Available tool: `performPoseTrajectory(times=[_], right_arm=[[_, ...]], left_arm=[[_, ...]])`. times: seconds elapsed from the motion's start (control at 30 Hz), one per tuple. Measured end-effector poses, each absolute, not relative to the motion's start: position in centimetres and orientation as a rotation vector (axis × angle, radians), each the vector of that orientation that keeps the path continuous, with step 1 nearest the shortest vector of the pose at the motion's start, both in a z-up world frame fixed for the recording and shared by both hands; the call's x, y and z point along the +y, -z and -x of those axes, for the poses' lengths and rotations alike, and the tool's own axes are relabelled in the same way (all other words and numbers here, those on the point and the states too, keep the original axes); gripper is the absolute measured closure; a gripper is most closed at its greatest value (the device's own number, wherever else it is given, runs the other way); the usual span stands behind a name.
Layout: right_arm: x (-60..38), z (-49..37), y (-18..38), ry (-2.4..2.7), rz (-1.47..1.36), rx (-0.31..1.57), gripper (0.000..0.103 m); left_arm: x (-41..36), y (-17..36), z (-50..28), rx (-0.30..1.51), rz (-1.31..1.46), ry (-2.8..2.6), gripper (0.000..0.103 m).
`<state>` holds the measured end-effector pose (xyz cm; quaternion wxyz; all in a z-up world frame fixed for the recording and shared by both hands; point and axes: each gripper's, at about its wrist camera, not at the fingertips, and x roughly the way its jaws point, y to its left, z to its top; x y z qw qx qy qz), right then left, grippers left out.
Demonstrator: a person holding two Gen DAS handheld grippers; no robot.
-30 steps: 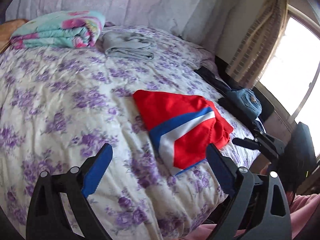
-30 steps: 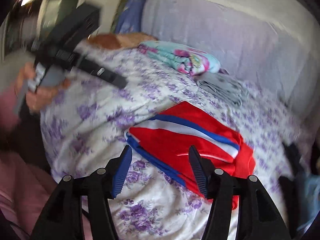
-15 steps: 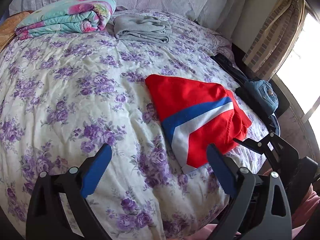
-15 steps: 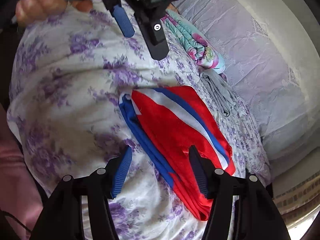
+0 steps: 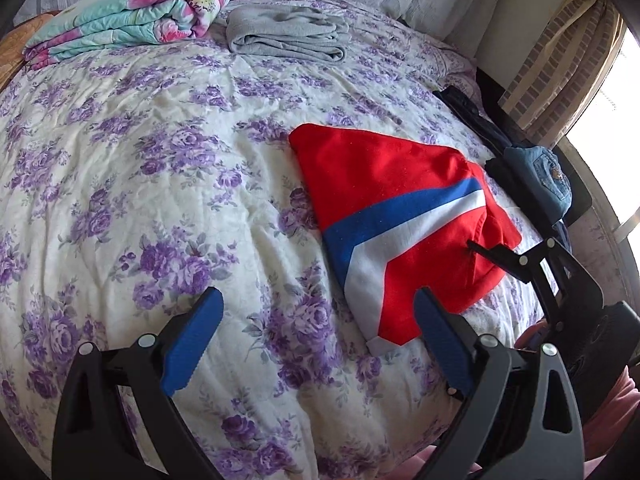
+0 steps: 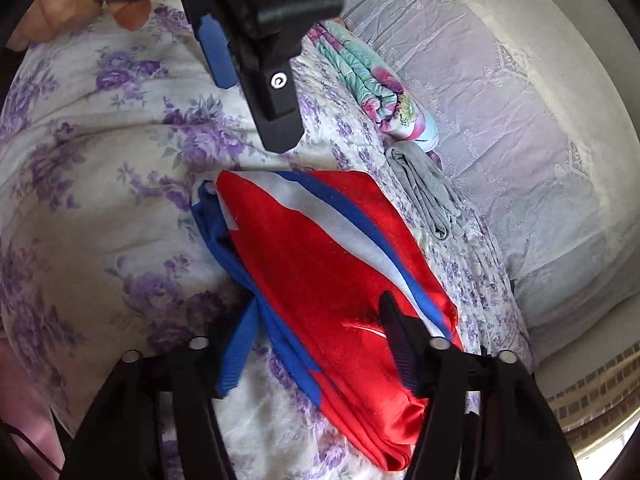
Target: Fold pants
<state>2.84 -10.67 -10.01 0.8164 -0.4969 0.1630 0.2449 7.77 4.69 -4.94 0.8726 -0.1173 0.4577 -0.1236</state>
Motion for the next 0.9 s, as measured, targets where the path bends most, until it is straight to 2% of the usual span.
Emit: performPoseTrajectory(times=[0.07,0.2,0.57,0.8,0.83,0.9], right_arm=[[-10.9,-2.8,9.9,-0.515,1.048,0.326,0.063],[-11.4,-2.9,9.3,-0.521,1.001,0.312,0.073],[-12.9,-3.5,8.2,-0.564,0.874,0.310,0.080],[-13.5,-3.8,7.9,-0.586,0.835,0.299,0.080],[-13.6,-3.8,7.9,-0.591,0.829,0.299,0.080],[-13.8,-3.9,7.8,-0.594,0.817,0.298,0.080]], left_arm=[[4.5,5.0,-7.9,0.964,0.241,0.255,0.009],[4.5,4.9,-8.2,0.979,0.266,0.263,0.009],[4.7,6.1,-9.7,1.089,0.590,0.465,0.008],[1.6,7.6,-12.1,1.148,0.690,0.584,0.009],[1.1,7.9,-12.5,1.156,0.706,0.602,0.011],[0.3,8.3,-13.0,1.156,0.702,0.615,0.035]])
